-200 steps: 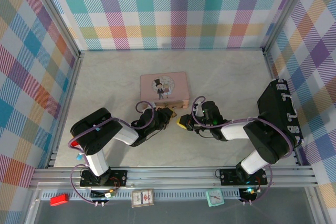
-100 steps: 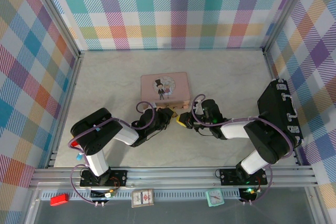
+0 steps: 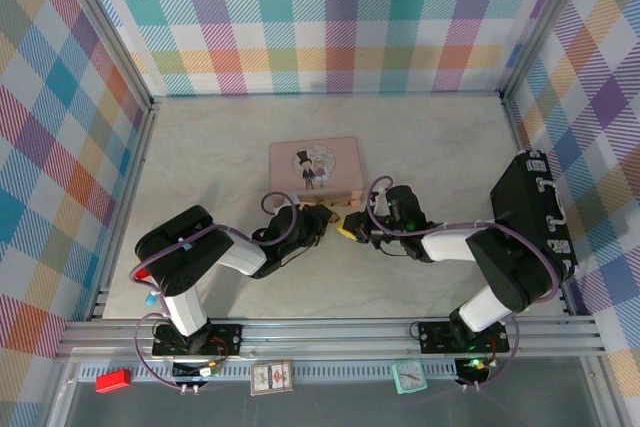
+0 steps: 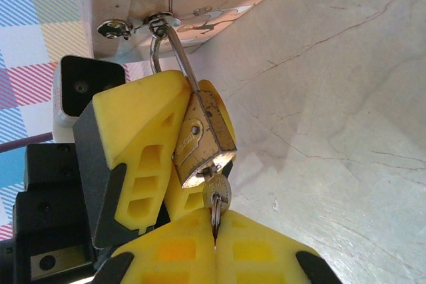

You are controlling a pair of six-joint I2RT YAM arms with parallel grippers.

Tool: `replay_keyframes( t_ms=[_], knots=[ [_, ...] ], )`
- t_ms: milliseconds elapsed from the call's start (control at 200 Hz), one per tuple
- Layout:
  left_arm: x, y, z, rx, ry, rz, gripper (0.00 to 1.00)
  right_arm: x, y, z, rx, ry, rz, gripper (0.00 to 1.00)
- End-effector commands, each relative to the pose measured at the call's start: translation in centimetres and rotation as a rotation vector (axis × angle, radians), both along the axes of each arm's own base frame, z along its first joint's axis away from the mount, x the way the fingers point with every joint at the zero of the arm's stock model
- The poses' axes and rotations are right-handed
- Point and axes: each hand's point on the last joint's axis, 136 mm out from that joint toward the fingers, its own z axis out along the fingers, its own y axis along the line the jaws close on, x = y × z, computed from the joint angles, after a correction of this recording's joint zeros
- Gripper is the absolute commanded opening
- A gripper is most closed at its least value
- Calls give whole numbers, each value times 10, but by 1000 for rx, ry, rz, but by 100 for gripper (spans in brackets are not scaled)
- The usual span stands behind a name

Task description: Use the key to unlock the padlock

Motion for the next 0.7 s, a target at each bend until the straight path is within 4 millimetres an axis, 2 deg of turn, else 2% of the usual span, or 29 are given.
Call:
replay_keyframes(
  t_ms=[0, 195, 215, 695],
  knots=[
    [-29, -38, 22, -34, -31, -169, 0, 35, 1, 41, 31, -152, -52, 0],
    [-32, -52, 26, -27, -40, -199, 0, 36, 4, 38, 47, -129, -49, 0],
    [-32, -53, 27, -29, -40, -202, 0, 39, 5, 43, 63, -153, -51, 0],
    [-42, -72, 35, -17, -57, -250, 0, 53, 3, 58, 100, -177, -124, 0]
  ],
)
